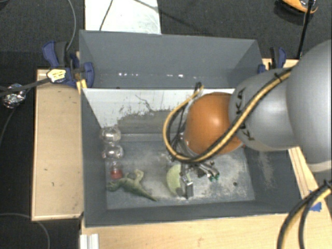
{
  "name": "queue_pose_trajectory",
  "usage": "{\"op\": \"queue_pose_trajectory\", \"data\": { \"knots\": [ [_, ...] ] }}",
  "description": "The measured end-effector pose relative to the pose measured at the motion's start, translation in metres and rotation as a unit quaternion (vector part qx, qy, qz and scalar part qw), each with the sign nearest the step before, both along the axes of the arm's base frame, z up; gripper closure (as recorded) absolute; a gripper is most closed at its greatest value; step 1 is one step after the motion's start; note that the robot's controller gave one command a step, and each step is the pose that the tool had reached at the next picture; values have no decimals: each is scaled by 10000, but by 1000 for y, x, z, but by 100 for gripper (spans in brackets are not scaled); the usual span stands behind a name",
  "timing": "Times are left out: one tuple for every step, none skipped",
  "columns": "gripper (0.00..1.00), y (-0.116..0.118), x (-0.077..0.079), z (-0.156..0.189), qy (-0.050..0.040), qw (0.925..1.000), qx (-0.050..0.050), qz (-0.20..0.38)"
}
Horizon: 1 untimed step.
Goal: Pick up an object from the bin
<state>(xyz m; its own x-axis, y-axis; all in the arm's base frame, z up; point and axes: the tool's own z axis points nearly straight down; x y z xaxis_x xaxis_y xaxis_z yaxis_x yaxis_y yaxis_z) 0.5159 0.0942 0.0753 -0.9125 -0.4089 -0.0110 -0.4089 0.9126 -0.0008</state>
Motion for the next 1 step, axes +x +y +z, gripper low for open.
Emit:
{"op": "queue_pose_trajectory", "data": {
  "knots": [
    [0,-14,5,-5,2,9991,13,-416]
  ]
}}
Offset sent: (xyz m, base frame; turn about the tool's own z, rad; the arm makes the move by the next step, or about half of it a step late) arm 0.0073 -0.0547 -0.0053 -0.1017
